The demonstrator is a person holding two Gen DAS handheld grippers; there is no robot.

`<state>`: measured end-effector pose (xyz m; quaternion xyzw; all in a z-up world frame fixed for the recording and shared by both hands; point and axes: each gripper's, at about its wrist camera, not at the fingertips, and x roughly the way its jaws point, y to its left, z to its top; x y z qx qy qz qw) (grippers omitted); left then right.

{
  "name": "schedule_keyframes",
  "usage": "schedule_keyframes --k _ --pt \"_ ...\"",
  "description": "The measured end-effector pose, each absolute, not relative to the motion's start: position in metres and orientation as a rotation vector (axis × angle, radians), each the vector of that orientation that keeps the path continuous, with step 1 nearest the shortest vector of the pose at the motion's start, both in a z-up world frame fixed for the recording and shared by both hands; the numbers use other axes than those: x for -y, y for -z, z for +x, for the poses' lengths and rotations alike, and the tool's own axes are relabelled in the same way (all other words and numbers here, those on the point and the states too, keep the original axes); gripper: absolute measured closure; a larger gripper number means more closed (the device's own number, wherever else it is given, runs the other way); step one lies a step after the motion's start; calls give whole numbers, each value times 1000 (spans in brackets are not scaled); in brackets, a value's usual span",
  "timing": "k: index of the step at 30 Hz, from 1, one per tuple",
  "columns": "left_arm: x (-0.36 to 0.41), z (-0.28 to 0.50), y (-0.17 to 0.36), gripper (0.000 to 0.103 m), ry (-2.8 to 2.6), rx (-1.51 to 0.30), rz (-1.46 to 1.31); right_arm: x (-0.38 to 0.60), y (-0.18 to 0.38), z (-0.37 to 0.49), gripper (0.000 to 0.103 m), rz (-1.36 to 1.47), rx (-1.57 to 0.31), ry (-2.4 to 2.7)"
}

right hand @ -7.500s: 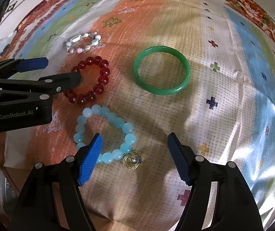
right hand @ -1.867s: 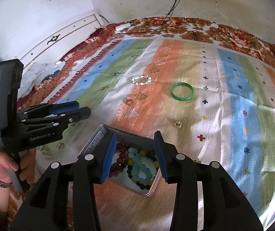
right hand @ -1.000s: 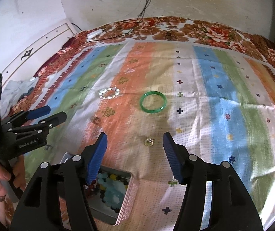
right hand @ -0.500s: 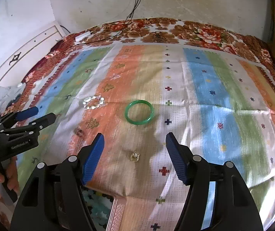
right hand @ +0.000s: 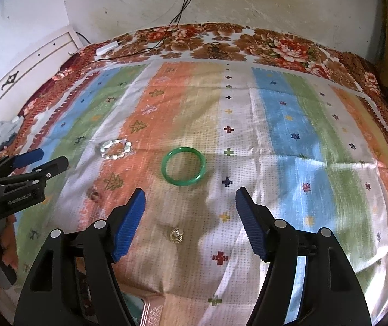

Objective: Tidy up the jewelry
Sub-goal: 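Move left tool to white bead bracelet while right tool approaches green bangle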

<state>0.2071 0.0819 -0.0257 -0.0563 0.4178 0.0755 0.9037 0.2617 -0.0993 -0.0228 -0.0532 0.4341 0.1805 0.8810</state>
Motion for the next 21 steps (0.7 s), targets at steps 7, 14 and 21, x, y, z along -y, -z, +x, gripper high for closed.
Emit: schedule_keyframes --k 7,14,21 --pt "-84 216 27 24 -163 -856 -112 99 23 271 35 -106 -884 -362" --pt "-91 230 34 24 -171 -876 -129 94 34 286 35 -138 -887 -335" --pt "-96 242 40 24 -174 -890 -144 94 44 304 35 -119 -915 -326"
